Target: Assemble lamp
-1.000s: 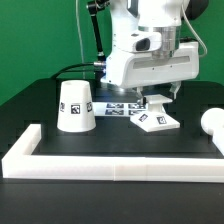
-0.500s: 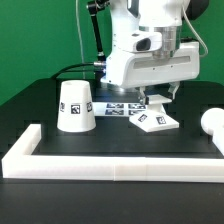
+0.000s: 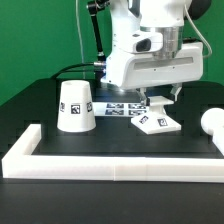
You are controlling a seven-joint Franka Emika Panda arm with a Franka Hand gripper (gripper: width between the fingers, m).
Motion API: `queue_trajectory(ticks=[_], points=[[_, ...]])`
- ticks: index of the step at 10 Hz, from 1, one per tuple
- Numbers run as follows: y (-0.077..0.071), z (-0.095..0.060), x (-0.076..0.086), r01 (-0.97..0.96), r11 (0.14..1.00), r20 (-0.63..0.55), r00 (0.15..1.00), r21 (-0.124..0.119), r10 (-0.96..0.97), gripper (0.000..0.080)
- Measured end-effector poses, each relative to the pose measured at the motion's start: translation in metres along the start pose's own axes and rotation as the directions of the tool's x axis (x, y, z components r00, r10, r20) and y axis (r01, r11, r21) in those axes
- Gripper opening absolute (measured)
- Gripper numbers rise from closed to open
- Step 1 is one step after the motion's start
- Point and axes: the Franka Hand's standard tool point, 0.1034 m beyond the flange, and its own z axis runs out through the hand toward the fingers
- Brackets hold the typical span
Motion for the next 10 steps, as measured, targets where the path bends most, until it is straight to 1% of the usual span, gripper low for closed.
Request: queue_trajectory(ticks=[1, 4, 7, 10], points=[[0.002, 0.0, 0.011, -0.007, 1.0, -0.011, 1.0, -0.001, 0.007, 0.0535], [0.007, -0.001, 0.051, -0.016, 1.0, -0.054, 0.998, -0.006, 0.016, 0.0537], [0.014, -0.001, 0.081, -0.017, 1.0, -0.089, 0.996, -0.011, 0.016, 0.0537], [0.015, -0.002, 0.108, -0.056, 0.998, -0.115, 0.992, -0.008, 0.055, 0.0537]])
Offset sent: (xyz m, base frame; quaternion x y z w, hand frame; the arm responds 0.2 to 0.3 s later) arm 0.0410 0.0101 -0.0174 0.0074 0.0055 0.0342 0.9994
